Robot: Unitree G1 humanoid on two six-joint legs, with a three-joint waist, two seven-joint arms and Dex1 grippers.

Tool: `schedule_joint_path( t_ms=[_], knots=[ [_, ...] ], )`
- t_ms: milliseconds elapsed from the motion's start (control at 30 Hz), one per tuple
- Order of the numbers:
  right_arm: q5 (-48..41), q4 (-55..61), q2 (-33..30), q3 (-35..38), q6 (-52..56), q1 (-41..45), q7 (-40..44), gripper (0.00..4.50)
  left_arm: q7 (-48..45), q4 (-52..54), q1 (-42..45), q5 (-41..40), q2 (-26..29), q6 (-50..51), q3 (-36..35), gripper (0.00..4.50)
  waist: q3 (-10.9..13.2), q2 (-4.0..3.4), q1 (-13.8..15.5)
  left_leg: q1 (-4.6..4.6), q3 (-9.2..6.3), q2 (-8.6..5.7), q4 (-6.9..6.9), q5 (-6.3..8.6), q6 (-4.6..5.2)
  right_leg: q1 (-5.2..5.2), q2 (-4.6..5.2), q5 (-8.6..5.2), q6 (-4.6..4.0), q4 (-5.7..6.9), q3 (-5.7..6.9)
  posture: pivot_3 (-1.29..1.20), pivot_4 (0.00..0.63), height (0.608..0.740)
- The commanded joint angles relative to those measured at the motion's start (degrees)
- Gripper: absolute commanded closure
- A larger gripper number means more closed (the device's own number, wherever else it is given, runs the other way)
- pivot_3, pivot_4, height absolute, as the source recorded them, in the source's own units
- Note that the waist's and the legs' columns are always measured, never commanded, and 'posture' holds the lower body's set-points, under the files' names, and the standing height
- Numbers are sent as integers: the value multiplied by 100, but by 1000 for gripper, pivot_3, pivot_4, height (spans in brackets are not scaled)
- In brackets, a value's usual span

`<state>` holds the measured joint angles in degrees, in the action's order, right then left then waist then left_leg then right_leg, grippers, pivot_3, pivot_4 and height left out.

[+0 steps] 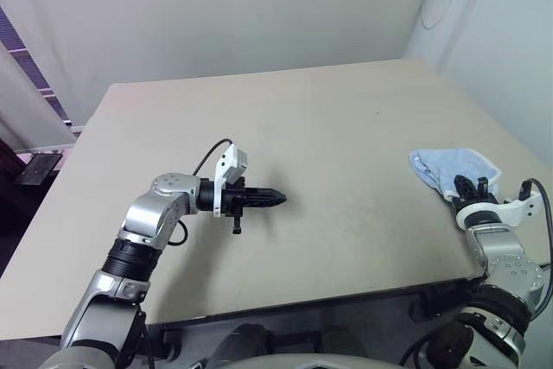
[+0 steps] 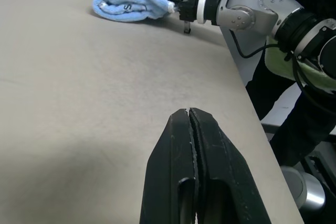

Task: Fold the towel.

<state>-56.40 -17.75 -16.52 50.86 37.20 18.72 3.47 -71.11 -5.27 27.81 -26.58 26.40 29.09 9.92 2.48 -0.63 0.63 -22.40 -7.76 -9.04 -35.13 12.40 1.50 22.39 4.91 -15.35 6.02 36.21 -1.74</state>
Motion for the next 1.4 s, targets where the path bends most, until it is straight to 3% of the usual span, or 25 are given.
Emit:
schedule_joint_path(
  t_ms=[33,367,533,733,967,1067,1233,1300,1400],
  knots=[
    [12,-228,-132,-117,43,-47,55,3575,9,292,93,-263,103,205,-269,4466,0,0,1,0,0,-1,-2,0,0,-2,1,-2,-3,-1,0,0,0,740],
    [-352,29,-445,-157,478,-199,112,42,99,297,105,-204,154,100,-348,4466,-1,-4,7,0,1,-1,-2,0,0,-4,0,-2,-5,-3,-4,0,0,740],
    [-888,634,-760,-103,1239,-759,273,42,49,94,120,49,199,-262,-200,4466,-1,-5,24,-4,0,-1,1,0,0,-4,3,-5,-3,-3,-2,0,0,740],
    [-1892,2039,-1540,-61,2431,-2098,1060,42,62,-87,212,80,127,-392,-257,4466,2,-13,14,-18,1,-1,5,4,7,-5,7,-10,7,-3,-2,0,0,740],
    [-2270,4206,-2426,-593,2484,-2444,1311,42,98,-206,202,110,166,-348,-350,4466,10,-15,-45,-21,19,1,-2,7,5,-7,18,-25,23,-5,-9,0,0,740],
    [-2169,4220,-2446,-1147,2221,-1832,1293,0,56,-208,226,74,187,-241,-367,3868,29,15,-48,-25,19,9,-3,7,4,-10,18,-24,18,-13,3,0,0,740],
    [-1017,4202,-2685,-2381,1820,-1466,1937,0,50,-197,243,31,257,-178,-477,2098,27,22,46,-68,16,5,-4,8,9,29,24,-8,-4,-29,17,0,0,740],
    [-520,4207,-2762,-2815,1575,-1444,2216,0,72,-137,230,-32,316,-143,-561,1404,26,23,90,-102,14,3,-7,3,23,86,24,6,21,-18,22,0,0,740],
    [204,4203,-2966,-3265,1132,-1556,2743,0,81,-91,185,-72,449,-119,-692,356,26,23,161,-105,14,3,-4,-1,23,89,22,8,26,-6,20,0,0,740]
  ],
)
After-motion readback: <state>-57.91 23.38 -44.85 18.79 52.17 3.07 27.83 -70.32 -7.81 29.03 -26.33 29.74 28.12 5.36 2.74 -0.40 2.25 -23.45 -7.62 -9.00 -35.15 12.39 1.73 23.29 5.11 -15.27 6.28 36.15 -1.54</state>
